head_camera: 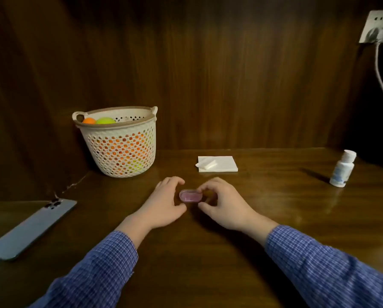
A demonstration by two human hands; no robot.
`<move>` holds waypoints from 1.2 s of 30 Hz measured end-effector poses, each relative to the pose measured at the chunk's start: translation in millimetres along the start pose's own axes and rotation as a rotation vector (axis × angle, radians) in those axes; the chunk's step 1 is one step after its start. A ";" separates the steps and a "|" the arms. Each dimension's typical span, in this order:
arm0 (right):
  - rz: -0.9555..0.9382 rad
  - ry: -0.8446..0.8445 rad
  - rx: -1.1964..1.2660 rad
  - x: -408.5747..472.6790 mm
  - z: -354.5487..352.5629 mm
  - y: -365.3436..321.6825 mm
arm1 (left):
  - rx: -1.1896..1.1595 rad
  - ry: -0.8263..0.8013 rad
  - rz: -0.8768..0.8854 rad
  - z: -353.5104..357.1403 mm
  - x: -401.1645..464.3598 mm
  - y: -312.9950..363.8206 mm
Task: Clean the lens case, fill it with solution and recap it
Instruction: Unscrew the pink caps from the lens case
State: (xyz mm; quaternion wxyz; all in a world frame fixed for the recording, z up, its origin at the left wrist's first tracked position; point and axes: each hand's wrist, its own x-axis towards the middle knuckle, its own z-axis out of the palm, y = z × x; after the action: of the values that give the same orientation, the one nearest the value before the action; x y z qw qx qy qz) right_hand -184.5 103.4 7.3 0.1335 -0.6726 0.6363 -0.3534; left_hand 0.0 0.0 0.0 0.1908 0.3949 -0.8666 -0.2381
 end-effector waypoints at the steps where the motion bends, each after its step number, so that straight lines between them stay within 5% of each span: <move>1: -0.020 -0.004 -0.029 6.0 2.9 0.8 | -0.003 -0.020 0.011 1.2 3.8 -1.6; 12: -0.158 -0.031 -0.186 13.2 -3.9 24.8 | -0.101 -0.007 0.158 17.4 9.3 5.3; 21: -0.265 -0.006 -0.258 5.8 -20.2 16.3 | -0.393 0.049 0.084 19.4 7.7 15.3; 36: -0.277 0.032 -0.443 5.5 -11.3 4.5 | -0.483 0.005 0.043 15.0 7.5 13.9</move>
State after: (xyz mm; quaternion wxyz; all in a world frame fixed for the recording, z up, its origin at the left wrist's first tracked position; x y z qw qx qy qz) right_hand -195.6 100.5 14.2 -0.0770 -0.7606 0.6019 -0.2309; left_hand -20.7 6.1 -3.3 0.2868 0.3196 -0.7923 -0.4333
